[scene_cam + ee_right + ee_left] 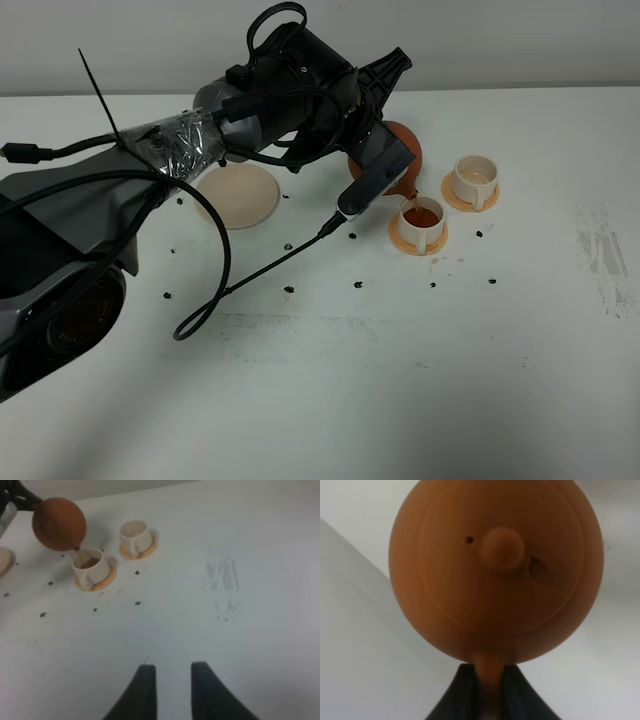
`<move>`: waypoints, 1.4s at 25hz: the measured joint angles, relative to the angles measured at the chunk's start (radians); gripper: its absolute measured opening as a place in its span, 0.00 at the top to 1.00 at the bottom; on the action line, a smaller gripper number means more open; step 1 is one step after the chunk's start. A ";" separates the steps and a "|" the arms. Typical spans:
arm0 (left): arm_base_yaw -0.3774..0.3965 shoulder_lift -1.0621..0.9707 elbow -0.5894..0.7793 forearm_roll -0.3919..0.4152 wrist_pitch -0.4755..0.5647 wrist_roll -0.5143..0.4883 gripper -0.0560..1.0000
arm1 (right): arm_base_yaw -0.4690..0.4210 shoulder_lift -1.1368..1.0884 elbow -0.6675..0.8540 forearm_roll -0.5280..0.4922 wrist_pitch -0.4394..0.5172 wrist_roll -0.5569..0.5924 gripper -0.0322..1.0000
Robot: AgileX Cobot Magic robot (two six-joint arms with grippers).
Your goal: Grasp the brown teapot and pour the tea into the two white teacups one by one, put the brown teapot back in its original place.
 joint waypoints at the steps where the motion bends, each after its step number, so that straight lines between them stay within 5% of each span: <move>1: 0.000 0.000 0.000 0.000 0.000 0.002 0.83 | 0.000 0.000 0.000 0.000 0.000 0.000 0.78; 35: -0.017 0.000 0.000 0.036 -0.006 0.039 0.83 | 0.000 0.000 0.000 0.000 0.000 0.000 0.78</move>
